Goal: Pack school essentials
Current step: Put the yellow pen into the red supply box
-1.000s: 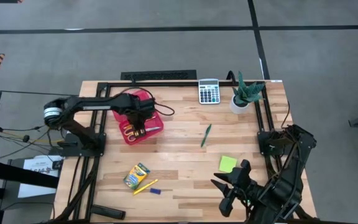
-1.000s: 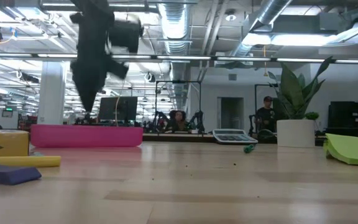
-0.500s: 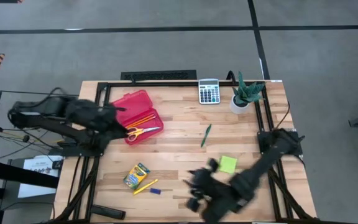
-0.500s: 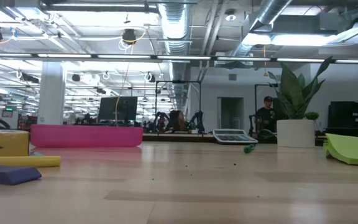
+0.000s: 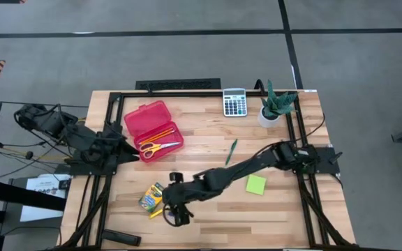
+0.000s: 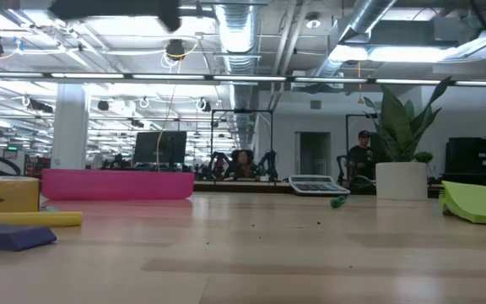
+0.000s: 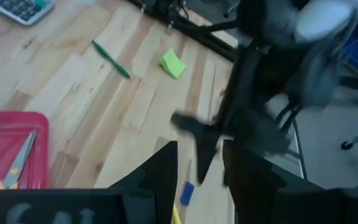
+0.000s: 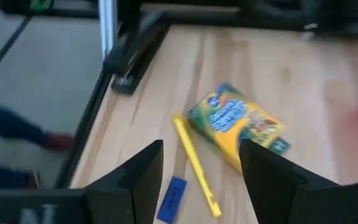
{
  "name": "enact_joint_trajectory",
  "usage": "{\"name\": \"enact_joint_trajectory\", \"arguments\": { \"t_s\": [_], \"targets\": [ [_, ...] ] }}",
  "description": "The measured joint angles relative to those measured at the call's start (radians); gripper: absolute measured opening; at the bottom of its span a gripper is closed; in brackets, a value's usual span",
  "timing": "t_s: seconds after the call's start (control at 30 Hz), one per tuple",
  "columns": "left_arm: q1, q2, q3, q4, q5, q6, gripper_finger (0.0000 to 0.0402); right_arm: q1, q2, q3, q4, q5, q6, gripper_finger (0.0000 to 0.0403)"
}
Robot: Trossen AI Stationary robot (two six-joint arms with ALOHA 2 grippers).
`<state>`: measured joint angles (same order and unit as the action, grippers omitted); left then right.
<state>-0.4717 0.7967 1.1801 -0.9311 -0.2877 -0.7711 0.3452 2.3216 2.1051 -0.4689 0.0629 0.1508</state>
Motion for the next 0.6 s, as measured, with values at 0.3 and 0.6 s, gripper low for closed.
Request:
{"name": "enact_joint_trajectory", "arguments": {
  "t_s": [0.3,0.6],
  "targets": [
    [-0.047,0.024,0.000,0.030,-0.117,0.002,0.0120,-0.023,0.158,-0.001,-0.008,-0.093,-0.138,0.0205],
    [-0.047,0.029,0.000,0.029,-0.174,0.001,0.0121,-0.071,0.221,0.000,0.053,-0.121,-0.173,0.0191]
  ]
}}
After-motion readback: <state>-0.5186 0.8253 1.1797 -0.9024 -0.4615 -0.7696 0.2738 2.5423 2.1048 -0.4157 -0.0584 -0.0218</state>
